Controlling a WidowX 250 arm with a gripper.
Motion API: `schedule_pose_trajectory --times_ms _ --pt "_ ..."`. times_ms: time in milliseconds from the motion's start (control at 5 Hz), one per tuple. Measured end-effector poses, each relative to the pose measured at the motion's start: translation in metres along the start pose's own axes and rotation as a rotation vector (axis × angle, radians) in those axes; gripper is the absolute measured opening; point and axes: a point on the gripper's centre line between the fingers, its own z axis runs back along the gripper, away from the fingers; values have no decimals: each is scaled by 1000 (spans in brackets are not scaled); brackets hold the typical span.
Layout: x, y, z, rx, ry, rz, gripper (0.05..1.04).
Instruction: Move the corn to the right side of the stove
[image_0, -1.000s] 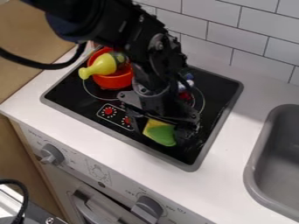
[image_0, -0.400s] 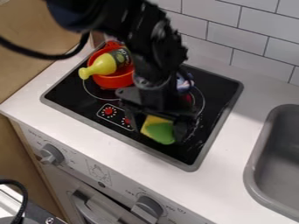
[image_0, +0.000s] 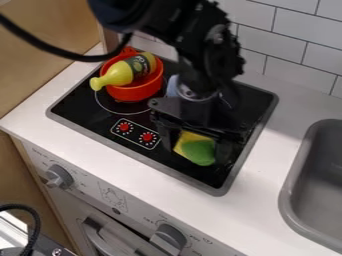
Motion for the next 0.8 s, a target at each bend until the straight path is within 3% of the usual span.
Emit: schedule_pose_trajectory --times_ms 200,400,600,800 --pt "-2 0 -6 -32 -17 38 994" --pt "-8 -3 -20 -19 -143 27 998" --pt "-4 -3 -24 -43 -227 10 999" --pt "-4 -1 -25 -44 -218 14 1000"
